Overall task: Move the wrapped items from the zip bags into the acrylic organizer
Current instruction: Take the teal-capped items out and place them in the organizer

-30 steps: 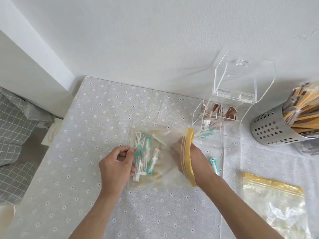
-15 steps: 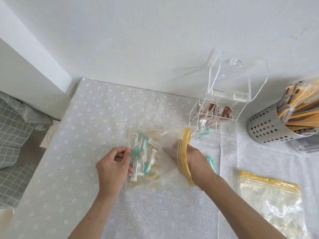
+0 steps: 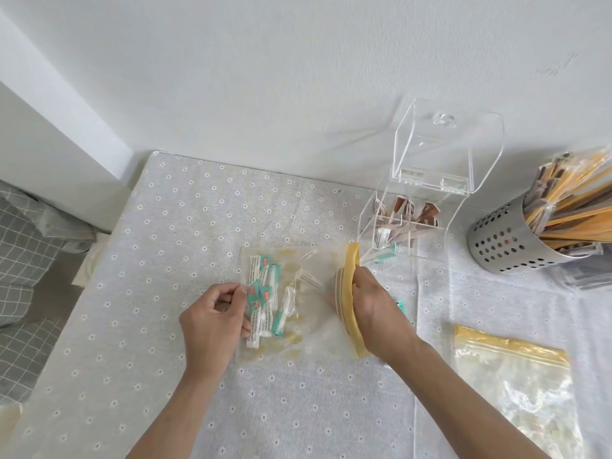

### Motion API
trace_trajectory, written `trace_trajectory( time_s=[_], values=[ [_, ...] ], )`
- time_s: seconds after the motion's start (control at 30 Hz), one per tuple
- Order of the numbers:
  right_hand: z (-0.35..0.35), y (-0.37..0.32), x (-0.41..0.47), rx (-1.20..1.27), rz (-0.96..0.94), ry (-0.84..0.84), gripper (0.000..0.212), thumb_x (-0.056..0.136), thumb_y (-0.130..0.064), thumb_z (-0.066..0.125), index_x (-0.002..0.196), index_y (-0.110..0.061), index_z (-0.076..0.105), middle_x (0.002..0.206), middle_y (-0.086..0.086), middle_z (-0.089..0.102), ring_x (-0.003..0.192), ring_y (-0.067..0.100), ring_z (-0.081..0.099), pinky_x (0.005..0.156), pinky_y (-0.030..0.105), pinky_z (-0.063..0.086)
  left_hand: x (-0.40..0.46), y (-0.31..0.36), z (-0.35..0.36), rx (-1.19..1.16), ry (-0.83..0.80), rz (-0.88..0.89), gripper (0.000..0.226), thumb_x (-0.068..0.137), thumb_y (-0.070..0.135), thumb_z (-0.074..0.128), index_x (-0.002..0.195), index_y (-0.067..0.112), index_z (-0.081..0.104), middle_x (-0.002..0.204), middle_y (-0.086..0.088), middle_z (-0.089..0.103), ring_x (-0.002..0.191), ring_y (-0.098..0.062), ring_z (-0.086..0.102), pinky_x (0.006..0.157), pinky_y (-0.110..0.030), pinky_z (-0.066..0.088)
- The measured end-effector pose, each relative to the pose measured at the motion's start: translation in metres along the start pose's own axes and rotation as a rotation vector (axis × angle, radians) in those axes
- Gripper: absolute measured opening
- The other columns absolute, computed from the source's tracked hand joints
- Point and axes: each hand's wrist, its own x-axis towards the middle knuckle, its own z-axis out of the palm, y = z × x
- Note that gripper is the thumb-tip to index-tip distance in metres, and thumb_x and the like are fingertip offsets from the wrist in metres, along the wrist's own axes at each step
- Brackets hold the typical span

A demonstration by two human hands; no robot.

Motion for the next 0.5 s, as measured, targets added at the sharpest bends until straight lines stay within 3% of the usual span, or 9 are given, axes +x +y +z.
trace_trajectory(
  time_s=[0.07,0.17,0.37,0.5],
  values=[
    [0.0015,0.0005,-0.0005,-0.105,0.066,-0.037,0.038,0.067,0.013,0.071,0.098,-0.006,0.062,0.103,0.008,0.050,0.083,0.024,0.045,0.059,0.030,0.038,-0.0001,0.0006,0.0002,-0.001,-0.003,0.002,0.010,0.097,0.007,0.078,0.090,0.015,0.080,0.063,-0.007,0.074,0.044,-0.022,0.069,0.043,-0.033,0.061],
    [0.0036,0.0019,-0.0017,-0.179,0.152,-0.029,0.036,0.066,0.015,0.070,0.092,-0.007,0.059,0.099,0.006,0.047,0.081,0.024,0.044,0.054,0.035,0.045,0.0002,0.0008,0.0007,-0.001,-0.003,-0.003,0.008,0.097,0.008,0.078,0.092,0.014,0.080,0.062,-0.007,0.074,0.044,-0.023,0.069,0.044,-0.032,0.061],
    [0.0033,0.0057,0.0006,-0.100,0.230,-0.009,0.041,0.066,0.017,0.070,0.097,-0.008,0.064,0.102,0.004,0.052,0.085,0.026,0.052,0.055,0.040,0.056,-0.0005,0.0016,0.0006,-0.010,-0.005,-0.008,0.009,0.098,0.009,0.078,0.092,0.015,0.081,0.063,-0.007,0.075,0.047,-0.028,0.070,0.045,-0.035,0.062],
    [-0.0024,0.0024,-0.0031,-0.039,0.263,-0.007,0.028,0.077,0.006,0.073,0.097,-0.013,0.065,0.094,-0.001,0.059,0.085,0.024,0.055,0.054,0.035,0.051,-0.0001,0.0013,0.0000,-0.006,-0.012,-0.009,0.008,0.098,0.009,0.078,0.091,0.014,0.080,0.062,-0.007,0.074,0.046,-0.026,0.069,0.044,-0.033,0.061]
  ],
)
